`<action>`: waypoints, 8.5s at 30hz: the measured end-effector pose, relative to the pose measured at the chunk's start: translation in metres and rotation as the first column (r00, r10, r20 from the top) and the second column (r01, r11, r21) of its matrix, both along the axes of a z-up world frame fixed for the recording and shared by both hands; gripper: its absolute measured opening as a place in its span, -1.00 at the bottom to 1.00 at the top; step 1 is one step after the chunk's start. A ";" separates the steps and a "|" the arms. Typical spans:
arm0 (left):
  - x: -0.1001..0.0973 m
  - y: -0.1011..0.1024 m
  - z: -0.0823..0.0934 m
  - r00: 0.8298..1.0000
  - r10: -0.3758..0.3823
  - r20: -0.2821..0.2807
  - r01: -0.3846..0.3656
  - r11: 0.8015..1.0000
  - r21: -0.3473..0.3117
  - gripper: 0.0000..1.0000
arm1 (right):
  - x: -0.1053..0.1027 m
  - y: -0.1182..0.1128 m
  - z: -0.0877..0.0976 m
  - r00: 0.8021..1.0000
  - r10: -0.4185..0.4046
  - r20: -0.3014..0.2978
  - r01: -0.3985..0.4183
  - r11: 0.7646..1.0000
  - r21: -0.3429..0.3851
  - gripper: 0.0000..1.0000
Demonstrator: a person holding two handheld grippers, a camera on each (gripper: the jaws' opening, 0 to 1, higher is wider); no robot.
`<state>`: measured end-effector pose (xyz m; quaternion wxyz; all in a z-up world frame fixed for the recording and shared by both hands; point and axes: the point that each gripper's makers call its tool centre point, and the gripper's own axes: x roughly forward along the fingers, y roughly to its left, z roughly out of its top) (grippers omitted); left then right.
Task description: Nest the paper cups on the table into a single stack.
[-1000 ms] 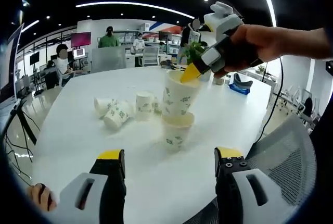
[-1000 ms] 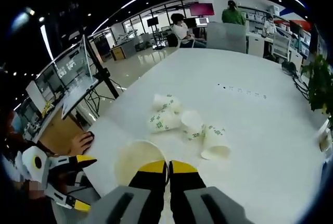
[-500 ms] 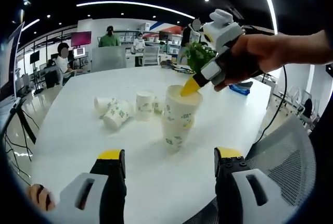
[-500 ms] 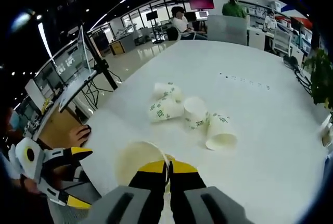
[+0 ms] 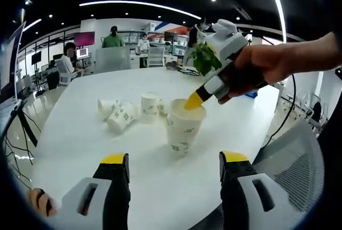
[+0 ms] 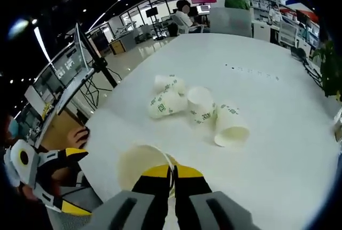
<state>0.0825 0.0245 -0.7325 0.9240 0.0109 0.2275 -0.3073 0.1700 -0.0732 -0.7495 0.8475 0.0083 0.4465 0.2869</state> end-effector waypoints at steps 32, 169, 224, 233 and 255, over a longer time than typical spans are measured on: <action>0.003 0.006 -0.007 1.000 0.019 -0.013 -0.019 1.000 0.013 0.31 | 0.037 -0.019 0.002 0.999 -0.023 0.032 0.022 0.999 0.030 -0.90; -0.008 -0.007 -0.008 0.999 -0.051 0.003 0.051 0.995 0.081 0.32 | -0.005 -0.022 0.075 0.939 0.155 0.308 -0.165 0.986 0.006 -1.00; -0.008 -0.006 -0.009 0.999 -0.043 -0.007 0.044 0.996 0.081 0.29 | -0.008 0.014 0.009 0.961 0.224 0.163 -0.219 0.974 -0.053 -1.00; -0.006 -0.005 -0.010 0.999 -0.042 -0.008 0.043 0.996 0.081 0.29 | 0.000 0.014 0.008 0.958 0.235 0.167 -0.228 0.972 -0.059 -0.96; -0.004 -0.003 -0.014 0.999 -0.035 -0.016 0.036 0.996 0.083 0.29 | 0.057 0.007 0.018 0.960 0.189 0.208 -0.178 0.981 -0.074 -0.44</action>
